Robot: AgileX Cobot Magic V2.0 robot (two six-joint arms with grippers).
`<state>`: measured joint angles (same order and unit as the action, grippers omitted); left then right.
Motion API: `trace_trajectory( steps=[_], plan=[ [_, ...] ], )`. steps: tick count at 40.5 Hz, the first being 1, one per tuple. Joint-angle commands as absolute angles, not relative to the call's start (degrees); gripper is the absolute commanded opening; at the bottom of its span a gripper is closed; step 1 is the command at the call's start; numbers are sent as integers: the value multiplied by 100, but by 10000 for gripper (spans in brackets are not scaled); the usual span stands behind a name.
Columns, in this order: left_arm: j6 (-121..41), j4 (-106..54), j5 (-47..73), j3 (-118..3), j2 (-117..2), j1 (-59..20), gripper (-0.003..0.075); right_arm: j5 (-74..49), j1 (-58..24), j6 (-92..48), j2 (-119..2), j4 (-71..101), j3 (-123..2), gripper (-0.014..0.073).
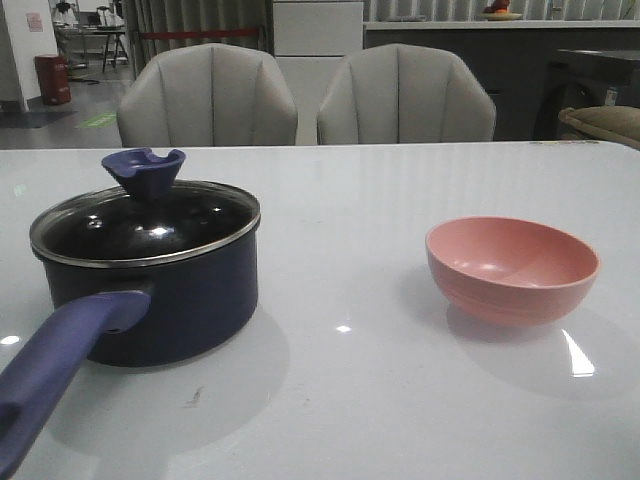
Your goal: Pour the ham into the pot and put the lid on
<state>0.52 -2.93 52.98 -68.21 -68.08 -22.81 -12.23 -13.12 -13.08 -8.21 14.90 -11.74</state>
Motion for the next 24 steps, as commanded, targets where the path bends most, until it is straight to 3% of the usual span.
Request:
trace_trajectory(
  steps=[1,24],
  plan=[
    [60,-296,4555,-6255,-6015,-2329,584,-741,-1305,-1372,-873,1520,-1330,150],
    [60,-248,3029,-2690,-1414,-2329,584,-741,-1305,-1372,-873,1520,-1330,150]
  ],
)
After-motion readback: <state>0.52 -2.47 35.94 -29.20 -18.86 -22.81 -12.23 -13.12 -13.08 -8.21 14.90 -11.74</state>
